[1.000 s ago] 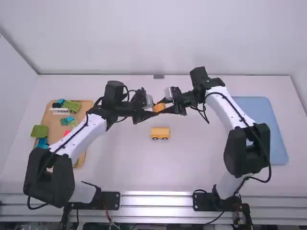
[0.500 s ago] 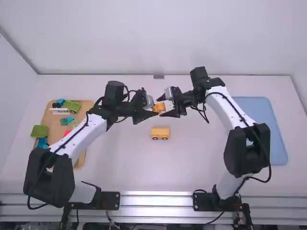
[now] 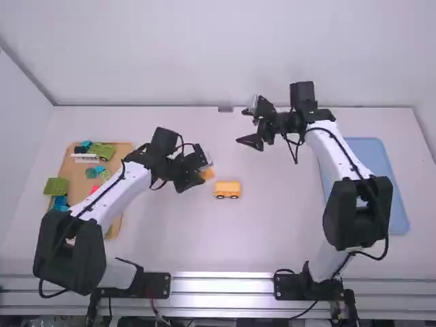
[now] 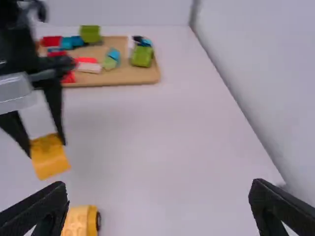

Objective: Assemble lego blocks to make yellow taxi

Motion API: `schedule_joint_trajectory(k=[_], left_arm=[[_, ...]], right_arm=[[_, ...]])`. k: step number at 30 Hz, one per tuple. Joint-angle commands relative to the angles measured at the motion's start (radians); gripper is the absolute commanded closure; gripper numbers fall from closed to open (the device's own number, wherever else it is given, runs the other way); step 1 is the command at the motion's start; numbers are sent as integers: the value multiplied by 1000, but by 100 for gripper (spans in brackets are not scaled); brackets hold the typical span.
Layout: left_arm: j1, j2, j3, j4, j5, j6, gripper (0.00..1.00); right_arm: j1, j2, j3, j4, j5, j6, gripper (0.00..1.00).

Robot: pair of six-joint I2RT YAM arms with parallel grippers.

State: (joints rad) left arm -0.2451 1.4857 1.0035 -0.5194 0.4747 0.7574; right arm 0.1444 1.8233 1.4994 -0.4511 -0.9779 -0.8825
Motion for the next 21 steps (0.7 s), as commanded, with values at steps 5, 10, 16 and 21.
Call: schedule_joint_trajectory(k=[5,10,16,21], left_arm=[[85,82,24,2,-61,73,84],[116,178,24,-26,22,246,87],[86,256,24,6,-24,357,94],[86,305,24,33,-44,379,96]], right_arm=[[47,-13,31,104,480,480,2],[101,-30,17,108,689,605,2],[158,-167,-168,238,856,690,2],[176,-335,-385,377,819,704,2]])
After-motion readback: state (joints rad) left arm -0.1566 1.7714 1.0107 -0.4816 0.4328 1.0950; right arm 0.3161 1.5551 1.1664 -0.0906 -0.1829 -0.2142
